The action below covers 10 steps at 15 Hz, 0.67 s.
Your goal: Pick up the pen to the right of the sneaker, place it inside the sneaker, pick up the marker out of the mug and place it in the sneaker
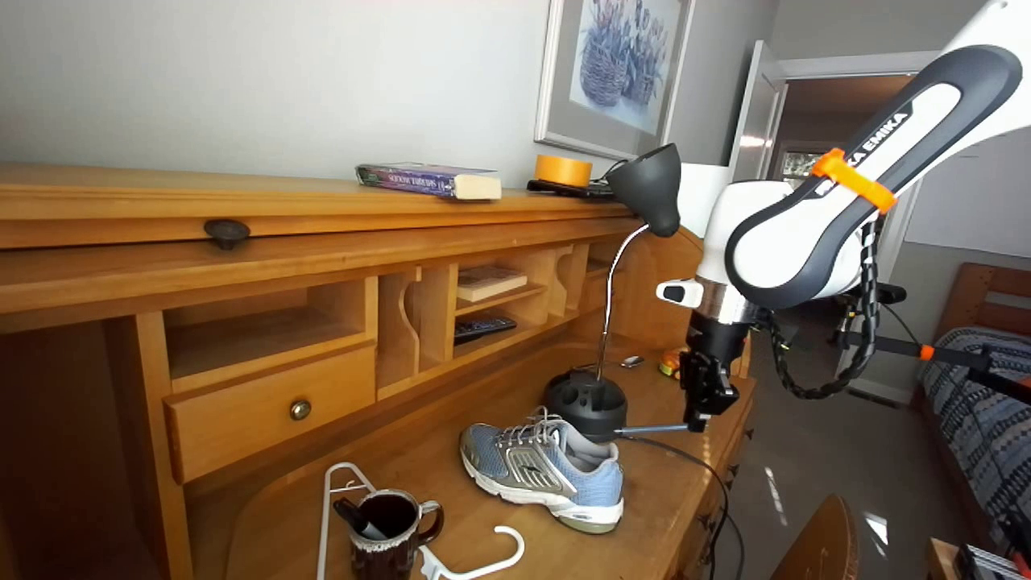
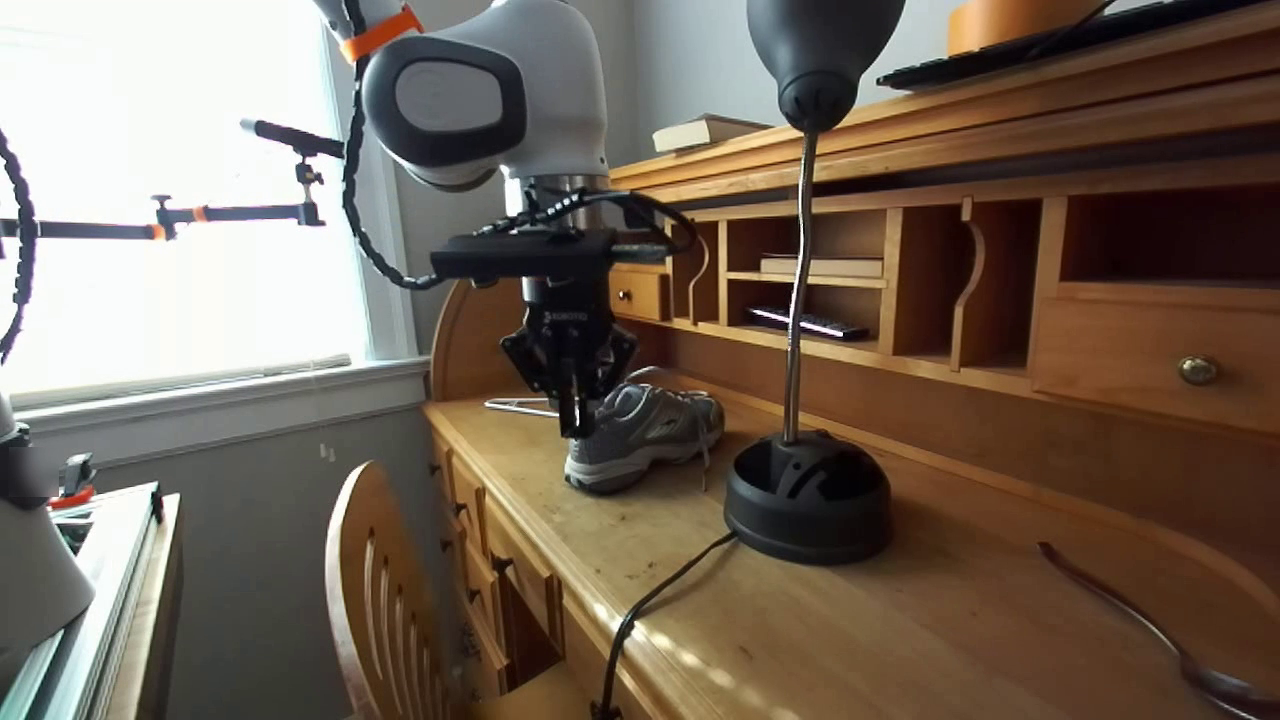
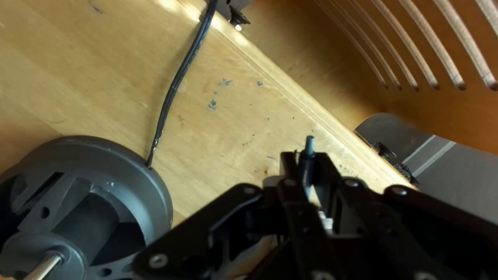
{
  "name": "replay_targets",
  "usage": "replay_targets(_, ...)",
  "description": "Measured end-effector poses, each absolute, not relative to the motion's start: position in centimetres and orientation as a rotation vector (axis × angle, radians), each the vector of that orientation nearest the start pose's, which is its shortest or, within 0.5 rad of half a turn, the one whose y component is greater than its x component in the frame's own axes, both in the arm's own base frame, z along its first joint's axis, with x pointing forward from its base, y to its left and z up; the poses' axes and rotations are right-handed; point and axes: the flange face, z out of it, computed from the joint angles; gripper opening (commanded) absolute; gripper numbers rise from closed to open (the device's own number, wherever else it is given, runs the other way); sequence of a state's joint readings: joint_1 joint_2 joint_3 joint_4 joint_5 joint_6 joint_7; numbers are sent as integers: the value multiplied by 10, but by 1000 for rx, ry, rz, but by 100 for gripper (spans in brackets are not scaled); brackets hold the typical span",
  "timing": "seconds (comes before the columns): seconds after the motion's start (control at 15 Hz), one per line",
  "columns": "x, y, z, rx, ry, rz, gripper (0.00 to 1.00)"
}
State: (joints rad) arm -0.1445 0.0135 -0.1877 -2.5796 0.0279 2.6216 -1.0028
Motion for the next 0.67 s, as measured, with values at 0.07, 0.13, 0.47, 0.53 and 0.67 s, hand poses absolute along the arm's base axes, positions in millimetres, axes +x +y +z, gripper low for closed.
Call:
replay_targets(0.07,425,-144,268,-2980,-1031,-34,4)
replay_targets(0.13,426,-141,276,-2970,-1059,-18,4)
replay_targets(0.47,438,-123,295,-2914,-1137,62,4)
replay_targets(0.53,441,-119,296,-2902,-1154,81,4)
replay_targets(0.67,447,-112,297,-2885,-1187,117,4)
